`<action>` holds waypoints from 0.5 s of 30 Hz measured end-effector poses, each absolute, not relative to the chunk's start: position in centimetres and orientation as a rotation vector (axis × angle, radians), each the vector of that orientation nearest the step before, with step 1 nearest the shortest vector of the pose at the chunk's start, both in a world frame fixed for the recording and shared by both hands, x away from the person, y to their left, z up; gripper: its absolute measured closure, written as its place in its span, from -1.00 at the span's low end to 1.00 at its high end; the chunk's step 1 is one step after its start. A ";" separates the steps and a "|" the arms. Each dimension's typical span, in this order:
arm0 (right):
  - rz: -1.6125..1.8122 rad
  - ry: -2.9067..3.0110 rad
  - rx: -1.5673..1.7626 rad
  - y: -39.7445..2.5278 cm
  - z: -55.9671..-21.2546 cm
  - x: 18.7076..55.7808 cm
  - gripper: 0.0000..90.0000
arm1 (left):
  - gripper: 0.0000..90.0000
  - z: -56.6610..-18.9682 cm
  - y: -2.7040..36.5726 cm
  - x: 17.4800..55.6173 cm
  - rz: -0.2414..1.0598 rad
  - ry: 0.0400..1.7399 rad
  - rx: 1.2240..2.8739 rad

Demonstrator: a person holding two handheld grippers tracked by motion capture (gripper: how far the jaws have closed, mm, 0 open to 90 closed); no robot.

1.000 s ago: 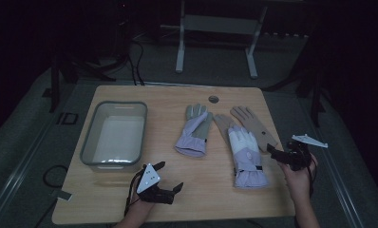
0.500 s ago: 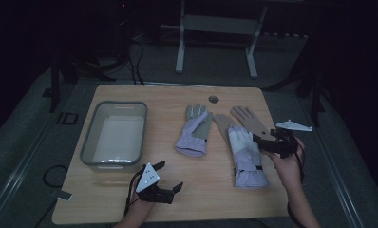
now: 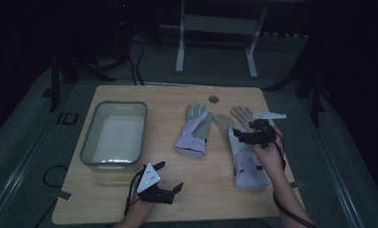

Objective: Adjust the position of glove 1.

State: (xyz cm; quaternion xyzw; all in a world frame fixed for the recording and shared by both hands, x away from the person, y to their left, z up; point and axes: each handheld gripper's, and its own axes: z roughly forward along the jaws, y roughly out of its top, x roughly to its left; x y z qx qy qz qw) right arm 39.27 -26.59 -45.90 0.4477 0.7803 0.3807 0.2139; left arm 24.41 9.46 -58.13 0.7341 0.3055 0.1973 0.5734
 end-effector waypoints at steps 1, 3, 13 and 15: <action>1.046 2.174 1.225 -26.1 -46.0 39.5 -0.51 | -0.97 -58.1 9.4 24.4 0.457 0.714 1.722; 1.038 2.200 1.200 -25.1 -46.1 39.9 -0.49 | -0.97 -58.1 9.4 24.4 0.459 0.710 1.724; 1.057 2.315 1.124 -20.0 -47.2 41.9 -0.37 | -0.97 -58.1 9.4 24.4 0.454 0.714 1.721; 1.046 2.337 1.119 -19.0 -47.6 42.3 -0.37 | -0.97 -58.1 9.4 24.4 0.457 0.712 1.723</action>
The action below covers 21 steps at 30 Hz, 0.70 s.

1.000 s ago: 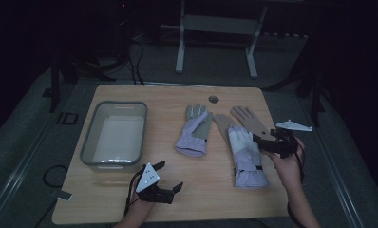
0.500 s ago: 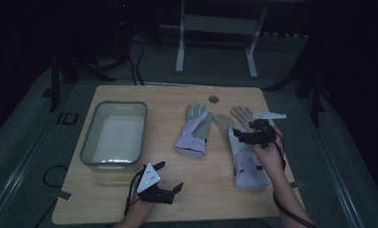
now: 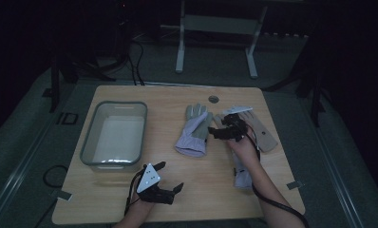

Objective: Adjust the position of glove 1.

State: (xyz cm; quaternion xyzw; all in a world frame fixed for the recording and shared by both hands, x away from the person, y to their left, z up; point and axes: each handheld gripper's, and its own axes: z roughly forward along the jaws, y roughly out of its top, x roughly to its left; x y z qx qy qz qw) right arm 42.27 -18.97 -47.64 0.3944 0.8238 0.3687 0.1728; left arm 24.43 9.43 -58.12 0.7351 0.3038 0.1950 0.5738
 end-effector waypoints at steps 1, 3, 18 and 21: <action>1.038 2.346 1.113 -18.5 -47.9 42.4 -0.37 | -0.97 -58.1 9.4 24.4 0.457 0.712 1.723; 1.031 2.368 1.103 -17.6 -48.3 42.8 -0.37 | -0.97 -58.1 9.4 24.4 0.456 0.711 1.724; 0.901 2.469 1.173 -13.8 -52.2 46.4 -0.18 | -0.97 -58.1 9.3 24.4 0.450 0.709 1.736; 0.843 2.488 1.155 -13.0 -53.3 46.7 -0.20 | -0.97 -58.1 9.3 24.3 0.448 0.705 1.742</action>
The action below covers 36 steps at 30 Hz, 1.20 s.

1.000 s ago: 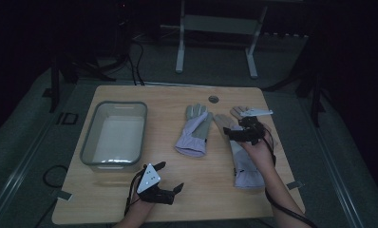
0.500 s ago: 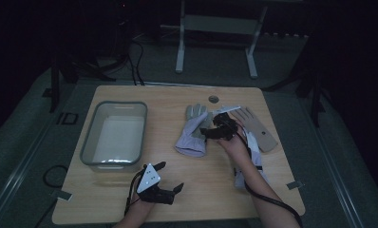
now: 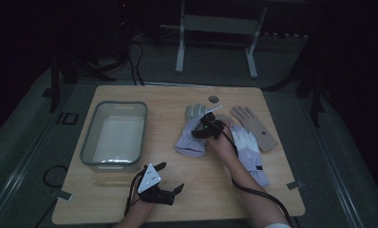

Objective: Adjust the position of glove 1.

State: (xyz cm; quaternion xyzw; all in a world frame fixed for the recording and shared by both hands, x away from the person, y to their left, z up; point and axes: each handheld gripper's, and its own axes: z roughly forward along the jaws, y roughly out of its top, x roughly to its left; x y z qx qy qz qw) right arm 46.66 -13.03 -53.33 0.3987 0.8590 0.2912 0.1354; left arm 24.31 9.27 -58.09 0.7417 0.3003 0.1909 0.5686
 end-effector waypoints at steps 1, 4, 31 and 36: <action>0.816 2.496 1.136 -12.8 -53.8 46.7 -0.19 | -0.97 -58.1 9.2 24.3 0.451 0.703 1.743; 0.816 2.485 1.114 -12.7 -54.4 46.6 -0.15 | -0.97 -58.1 9.3 24.3 0.449 0.704 1.742; 1.034 2.484 0.985 -14.9 -48.2 41.0 0.97 | -0.97 -58.1 9.3 24.3 0.452 0.714 1.735; 1.103 2.447 1.014 -15.8 -48.1 38.6 0.97 | -0.97 -58.1 9.3 24.3 0.450 0.717 1.732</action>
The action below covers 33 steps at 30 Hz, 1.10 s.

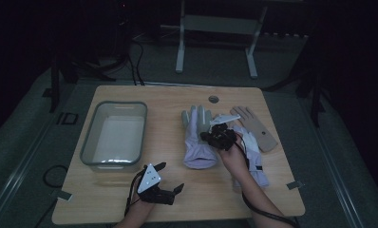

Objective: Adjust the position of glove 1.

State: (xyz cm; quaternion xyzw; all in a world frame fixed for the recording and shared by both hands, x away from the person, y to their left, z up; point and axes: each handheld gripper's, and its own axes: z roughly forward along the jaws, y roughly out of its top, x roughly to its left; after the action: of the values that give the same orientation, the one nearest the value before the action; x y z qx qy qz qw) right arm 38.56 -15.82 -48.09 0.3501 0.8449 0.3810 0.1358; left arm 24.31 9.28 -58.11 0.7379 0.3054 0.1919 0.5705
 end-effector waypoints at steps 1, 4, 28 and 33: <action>1.110 2.451 1.019 -15.9 -48.3 38.3 0.97 | -0.97 -58.1 9.3 24.3 0.452 0.715 1.733; 1.110 2.461 1.058 -16.2 -49.4 37.8 0.97 | -0.97 -58.1 9.3 24.3 0.454 0.714 1.736; 0.960 2.546 1.111 -15.2 -53.3 41.2 0.60 | -0.97 -58.1 9.3 24.3 0.448 0.715 1.735; 1.004 2.531 1.084 -16.9 -51.5 40.8 0.43 | -0.97 -58.1 9.3 24.3 0.449 0.716 1.735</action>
State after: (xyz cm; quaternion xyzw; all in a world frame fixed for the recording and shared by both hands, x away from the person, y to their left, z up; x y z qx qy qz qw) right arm 40.77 -16.95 -51.47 0.3678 0.8588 0.3406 0.1054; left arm 24.34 9.30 -58.10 0.7390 0.3048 0.1912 0.5696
